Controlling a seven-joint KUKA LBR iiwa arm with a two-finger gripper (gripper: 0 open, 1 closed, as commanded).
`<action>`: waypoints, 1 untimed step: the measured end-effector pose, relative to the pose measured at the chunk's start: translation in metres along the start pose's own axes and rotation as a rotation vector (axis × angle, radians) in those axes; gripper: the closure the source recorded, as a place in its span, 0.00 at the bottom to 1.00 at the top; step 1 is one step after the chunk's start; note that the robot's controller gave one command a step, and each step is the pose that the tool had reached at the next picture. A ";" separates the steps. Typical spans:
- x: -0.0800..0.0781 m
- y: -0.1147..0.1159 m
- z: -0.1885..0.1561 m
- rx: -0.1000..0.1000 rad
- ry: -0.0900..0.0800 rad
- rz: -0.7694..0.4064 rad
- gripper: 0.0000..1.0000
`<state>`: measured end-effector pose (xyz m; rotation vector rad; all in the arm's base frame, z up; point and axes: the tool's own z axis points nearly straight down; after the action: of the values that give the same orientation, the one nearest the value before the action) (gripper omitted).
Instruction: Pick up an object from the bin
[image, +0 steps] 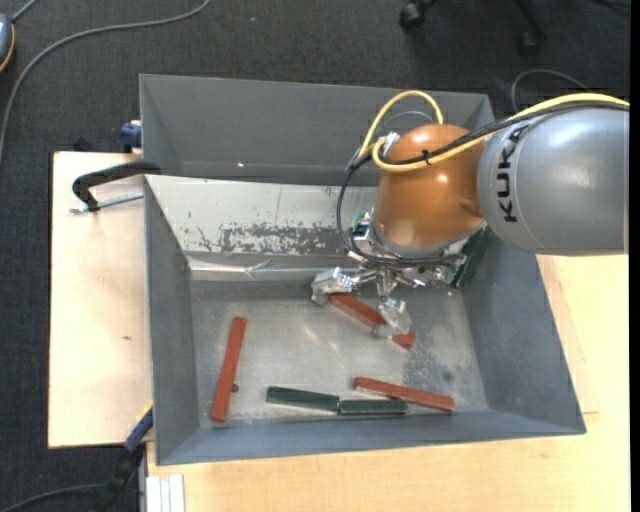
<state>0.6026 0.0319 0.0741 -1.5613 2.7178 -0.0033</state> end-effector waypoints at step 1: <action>0.100 -0.057 0.002 0.001 0.002 0.063 0.00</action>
Offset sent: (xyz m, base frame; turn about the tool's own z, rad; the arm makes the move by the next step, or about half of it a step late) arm -0.0025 -0.1114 -0.0041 0.0509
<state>0.6015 -0.0837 0.0715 -1.4757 2.7665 -0.0055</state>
